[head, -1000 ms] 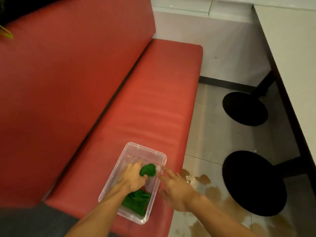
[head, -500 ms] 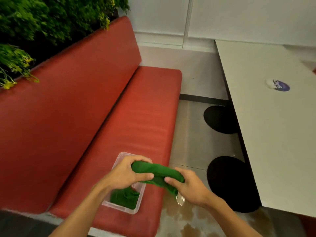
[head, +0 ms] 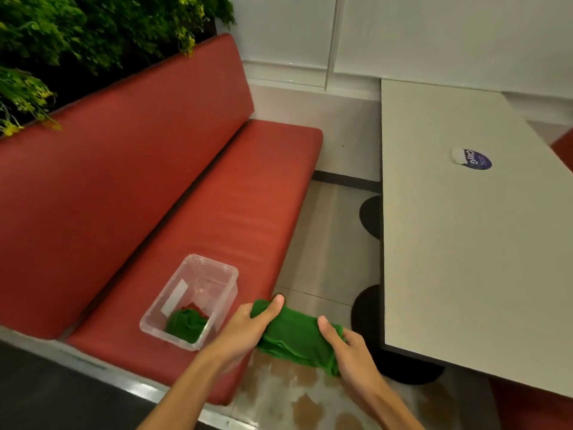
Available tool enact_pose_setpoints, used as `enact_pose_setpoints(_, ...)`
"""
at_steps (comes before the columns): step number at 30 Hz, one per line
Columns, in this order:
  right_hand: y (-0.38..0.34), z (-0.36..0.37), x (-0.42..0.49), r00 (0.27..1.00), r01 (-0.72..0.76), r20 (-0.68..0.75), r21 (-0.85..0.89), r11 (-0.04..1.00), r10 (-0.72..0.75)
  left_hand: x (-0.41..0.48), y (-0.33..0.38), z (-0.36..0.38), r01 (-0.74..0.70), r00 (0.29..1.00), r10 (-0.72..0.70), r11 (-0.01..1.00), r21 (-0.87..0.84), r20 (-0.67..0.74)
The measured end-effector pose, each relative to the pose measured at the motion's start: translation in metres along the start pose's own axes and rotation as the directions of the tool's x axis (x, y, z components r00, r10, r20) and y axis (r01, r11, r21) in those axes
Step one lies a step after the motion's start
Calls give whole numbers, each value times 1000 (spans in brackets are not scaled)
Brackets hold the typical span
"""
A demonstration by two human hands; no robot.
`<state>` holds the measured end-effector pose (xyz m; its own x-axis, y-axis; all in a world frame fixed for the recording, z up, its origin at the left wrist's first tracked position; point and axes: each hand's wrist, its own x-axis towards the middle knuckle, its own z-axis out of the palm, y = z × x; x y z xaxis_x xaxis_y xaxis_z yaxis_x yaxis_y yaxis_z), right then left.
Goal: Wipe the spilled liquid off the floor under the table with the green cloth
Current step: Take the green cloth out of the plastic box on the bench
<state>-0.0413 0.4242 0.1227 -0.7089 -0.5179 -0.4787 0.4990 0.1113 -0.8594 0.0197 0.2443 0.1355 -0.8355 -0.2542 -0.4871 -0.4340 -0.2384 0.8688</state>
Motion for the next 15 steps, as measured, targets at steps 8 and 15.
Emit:
enact_pose_setpoints(8,54,-53,30,981,-56,168,-236,970,97,26,-71,17,42,995,-43,999,18,86)
enact_pose_setpoints(15,126,-78,106,962,-139,180,-333,933,207,98,-158,17,-92,989,110,980,177,-98)
